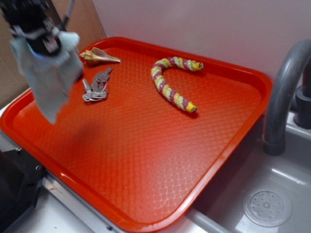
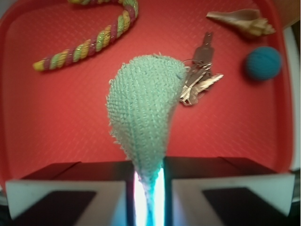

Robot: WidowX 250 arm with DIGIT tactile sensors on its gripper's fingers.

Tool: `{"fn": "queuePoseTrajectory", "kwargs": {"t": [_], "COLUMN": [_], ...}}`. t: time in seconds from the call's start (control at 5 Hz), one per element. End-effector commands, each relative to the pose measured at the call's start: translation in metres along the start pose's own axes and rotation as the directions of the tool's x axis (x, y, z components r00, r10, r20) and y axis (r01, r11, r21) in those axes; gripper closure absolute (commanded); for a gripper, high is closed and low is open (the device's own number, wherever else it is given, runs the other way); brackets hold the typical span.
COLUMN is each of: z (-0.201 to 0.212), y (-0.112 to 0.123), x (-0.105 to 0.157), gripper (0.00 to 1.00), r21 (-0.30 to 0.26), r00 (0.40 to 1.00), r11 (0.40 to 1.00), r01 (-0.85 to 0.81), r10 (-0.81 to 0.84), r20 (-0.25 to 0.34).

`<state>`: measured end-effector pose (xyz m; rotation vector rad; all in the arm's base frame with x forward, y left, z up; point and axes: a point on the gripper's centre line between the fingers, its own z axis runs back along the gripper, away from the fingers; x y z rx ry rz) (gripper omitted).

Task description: Grab the blue cloth.

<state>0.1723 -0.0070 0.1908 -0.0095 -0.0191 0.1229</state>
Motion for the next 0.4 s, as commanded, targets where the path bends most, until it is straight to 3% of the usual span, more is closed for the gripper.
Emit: {"fn": "queuePoseTrajectory", "kwargs": {"t": [0.0, 0.2], "z": [0.091, 0.077], "y": [0.021, 0.018], "x": [0.020, 0.019], "gripper": [1.00, 1.00], "r21": [-0.041, -0.005], "r00": [0.996, 0.996], "r11": [0.998, 0.999], "r01": [-0.042, -0.044], "r10": [0.045, 0.045], "r20": [0.071, 0.074]}}
